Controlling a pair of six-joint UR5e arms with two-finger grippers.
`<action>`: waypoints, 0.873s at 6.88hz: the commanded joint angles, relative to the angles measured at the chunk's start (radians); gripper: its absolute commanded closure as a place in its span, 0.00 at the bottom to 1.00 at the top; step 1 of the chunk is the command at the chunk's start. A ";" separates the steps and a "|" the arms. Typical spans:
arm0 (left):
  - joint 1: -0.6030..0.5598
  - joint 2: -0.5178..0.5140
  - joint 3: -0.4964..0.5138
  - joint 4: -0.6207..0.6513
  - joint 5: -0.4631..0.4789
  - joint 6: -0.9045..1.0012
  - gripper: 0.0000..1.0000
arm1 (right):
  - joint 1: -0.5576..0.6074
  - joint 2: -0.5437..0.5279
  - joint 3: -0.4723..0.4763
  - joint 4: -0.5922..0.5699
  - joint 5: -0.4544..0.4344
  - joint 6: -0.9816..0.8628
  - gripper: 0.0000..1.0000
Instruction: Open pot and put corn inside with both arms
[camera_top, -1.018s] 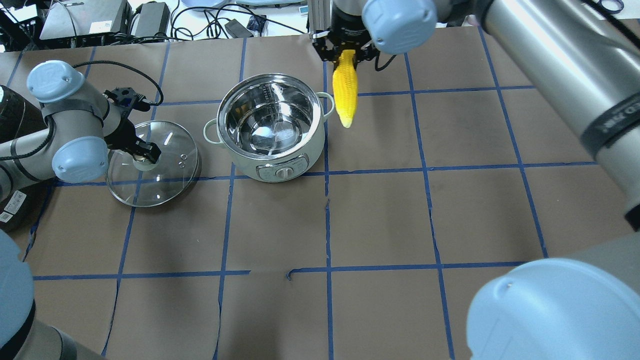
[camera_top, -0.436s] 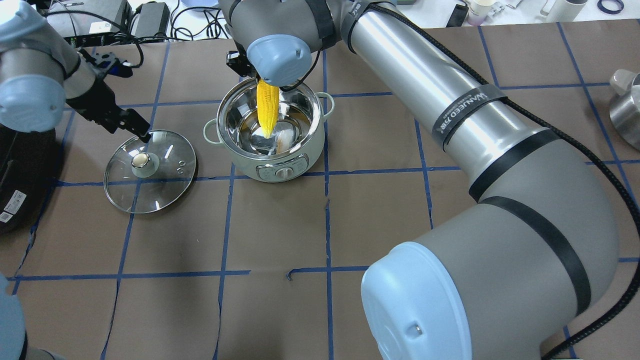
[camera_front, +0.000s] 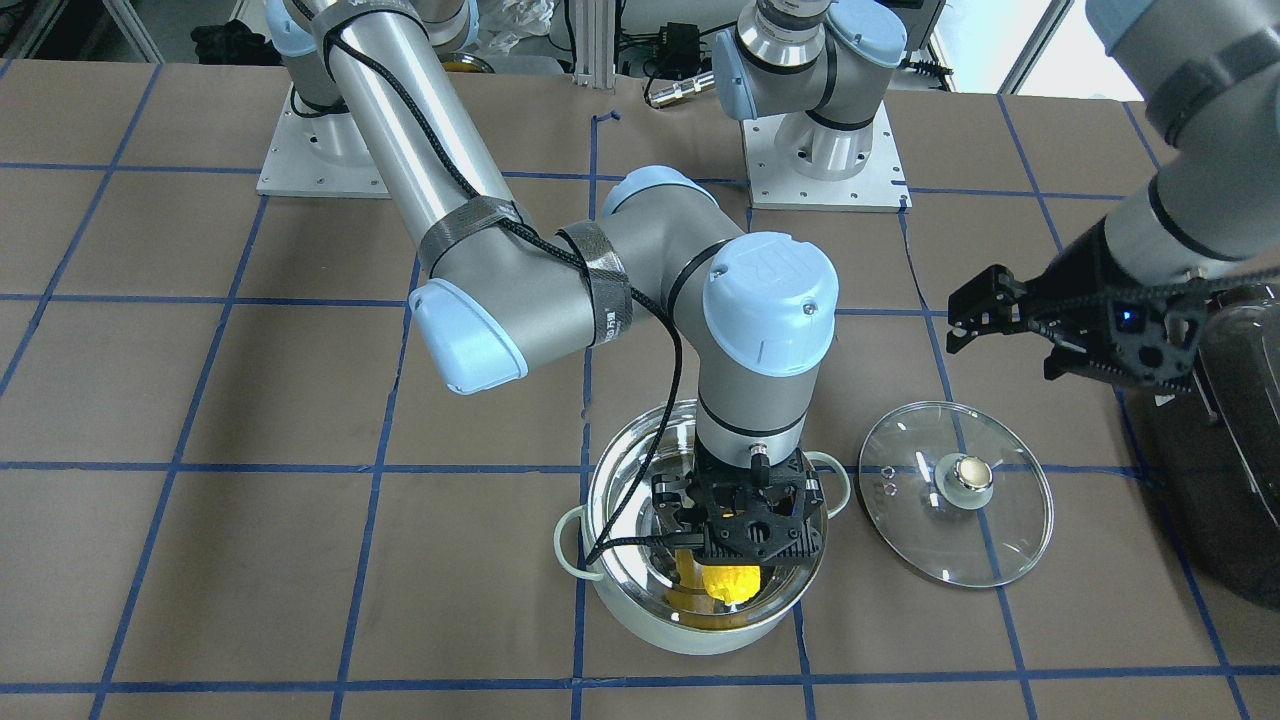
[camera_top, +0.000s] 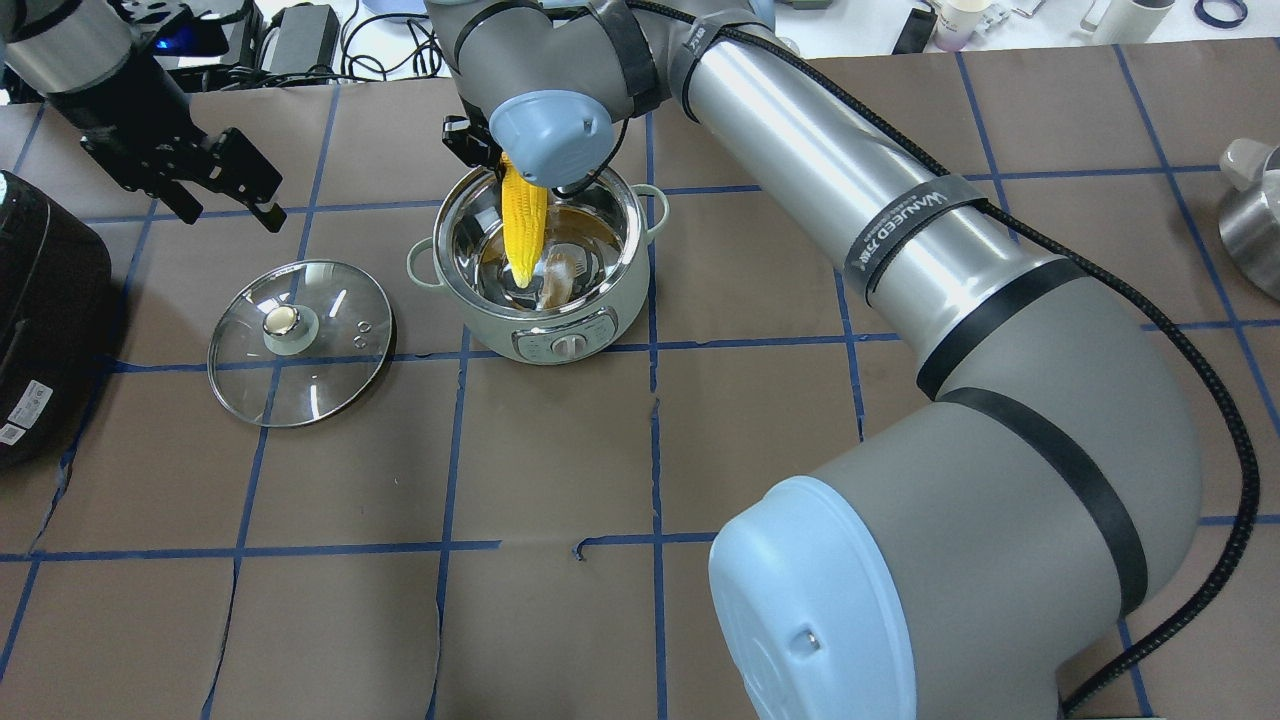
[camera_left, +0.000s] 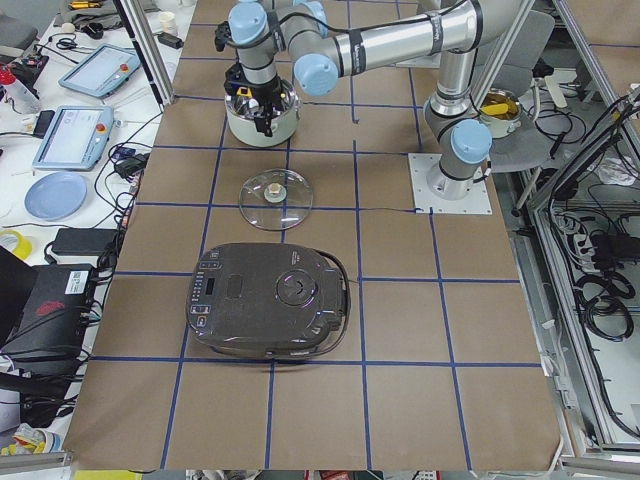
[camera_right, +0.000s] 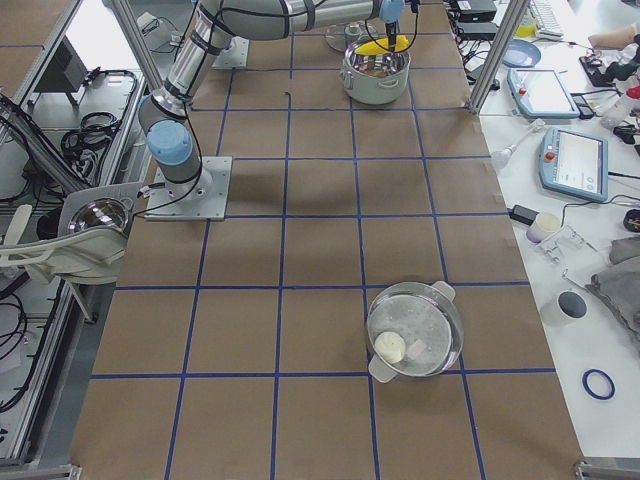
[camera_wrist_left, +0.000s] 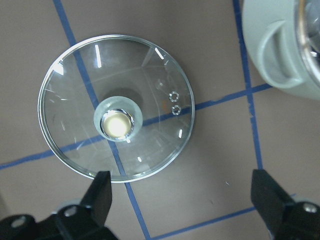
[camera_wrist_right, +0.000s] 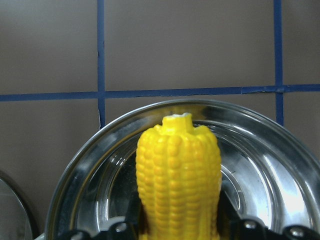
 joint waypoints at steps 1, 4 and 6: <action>-0.067 0.103 0.005 -0.085 0.044 -0.176 0.00 | 0.000 0.007 0.002 0.000 0.003 0.008 0.00; -0.251 0.111 0.008 -0.057 0.071 -0.395 0.00 | -0.039 -0.062 0.016 0.075 0.000 -0.056 0.00; -0.259 0.103 -0.006 0.039 0.063 -0.469 0.00 | -0.174 -0.219 0.147 0.193 -0.009 -0.269 0.00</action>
